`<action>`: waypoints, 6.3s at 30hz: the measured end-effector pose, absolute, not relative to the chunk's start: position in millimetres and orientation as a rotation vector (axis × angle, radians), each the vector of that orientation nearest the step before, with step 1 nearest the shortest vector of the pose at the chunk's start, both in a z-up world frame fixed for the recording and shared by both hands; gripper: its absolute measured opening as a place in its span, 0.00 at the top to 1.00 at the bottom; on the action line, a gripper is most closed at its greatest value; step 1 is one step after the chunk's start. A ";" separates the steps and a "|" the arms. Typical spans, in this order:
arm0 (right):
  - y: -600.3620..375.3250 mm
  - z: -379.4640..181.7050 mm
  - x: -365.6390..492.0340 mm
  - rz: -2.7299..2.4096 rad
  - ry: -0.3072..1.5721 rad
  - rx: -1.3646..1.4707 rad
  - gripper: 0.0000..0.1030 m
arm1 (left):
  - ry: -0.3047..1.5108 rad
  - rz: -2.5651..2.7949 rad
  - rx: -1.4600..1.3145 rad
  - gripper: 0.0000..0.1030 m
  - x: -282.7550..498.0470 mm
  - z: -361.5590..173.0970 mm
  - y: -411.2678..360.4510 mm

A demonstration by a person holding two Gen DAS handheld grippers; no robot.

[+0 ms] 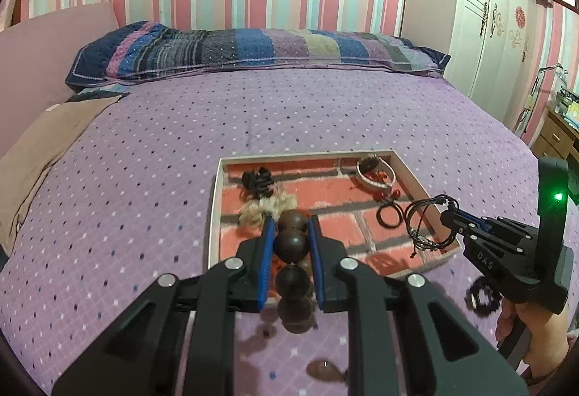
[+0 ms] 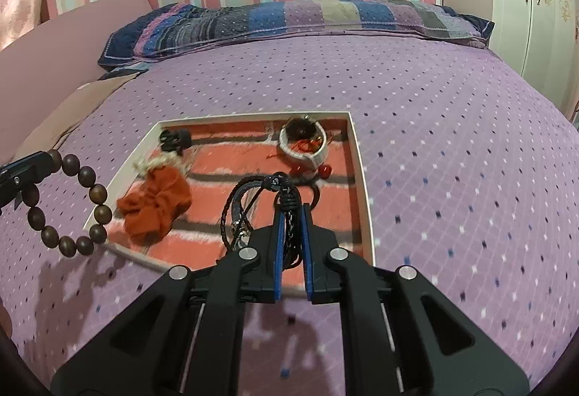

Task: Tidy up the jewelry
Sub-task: 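Lift both bracelets and carry them over the white tray, then lower both bracelets into the tray and open both tools, then withdraw both tools toward the black beaded bracelet and black scrunchie, then grasp the black beaded bracelet with the left tool while the right tool grasps the black scrunchie, then carry both items into the white tray and open the right tool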

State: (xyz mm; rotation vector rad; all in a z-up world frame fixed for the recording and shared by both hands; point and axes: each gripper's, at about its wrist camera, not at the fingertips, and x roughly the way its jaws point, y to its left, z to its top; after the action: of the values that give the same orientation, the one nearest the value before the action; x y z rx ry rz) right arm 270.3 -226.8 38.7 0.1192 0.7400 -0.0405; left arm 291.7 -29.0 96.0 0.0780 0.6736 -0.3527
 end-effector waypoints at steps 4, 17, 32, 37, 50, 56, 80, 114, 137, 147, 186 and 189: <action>-234.5 36.0 296.4 -0.048 0.763 0.120 0.91 | 0.684 -0.357 0.076 0.81 320.6 92.9 -38.4; -255.8 0.0 372.6 -0.081 0.867 0.138 0.91 | 0.783 -0.306 0.073 0.81 412.6 50.8 -40.9; -259.1 -21.1 402.6 -0.114 0.944 0.112 0.91 | 0.873 -0.231 0.095 0.81 446.2 6.5 -30.5; -255.8 -21.7 404.4 -0.108 0.940 0.098 0.89 | 0.874 -0.218 0.103 0.79 445.8 3.4 -26.4; -254.4 -14.2 388.3 -0.068 0.911 0.110 0.58 | 0.825 -0.231 0.091 0.59 423.7 21.4 -19.6; -259.9 11.1 362.9 -0.059 0.844 0.109 0.32 | 0.756 -0.251 0.089 0.34 388.8 47.7 -21.6; -299.9 36.6 193.6 -0.198 0.753 0.047 0.04 | 0.716 -0.280 0.049 0.14 235.8 51.7 -25.1; -315.0 -32.2 138.5 -0.204 0.808 0.092 0.08 | 0.750 -0.431 0.142 0.41 181.6 -18.8 -78.1; -316.1 -39.6 148.9 -0.152 0.834 0.155 0.43 | 0.836 -0.472 0.134 0.75 206.8 -40.4 -76.1; -317.1 -36.5 147.8 -0.125 0.820 0.216 0.82 | 0.808 -0.478 0.128 0.75 201.3 -30.8 -73.9; -259.2 58.3 239.0 -0.027 0.665 0.116 0.84 | 0.644 -0.377 0.055 0.76 270.8 75.9 -46.6; -251.5 56.5 253.7 -0.016 0.671 0.112 0.84 | 0.646 -0.363 0.052 0.76 287.4 74.8 -45.0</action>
State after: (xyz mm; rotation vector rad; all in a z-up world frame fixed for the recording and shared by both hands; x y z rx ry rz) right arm 253.7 -251.5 56.5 0.1125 0.6714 -0.0159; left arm 287.4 -45.0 74.8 0.0519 0.6456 -0.3631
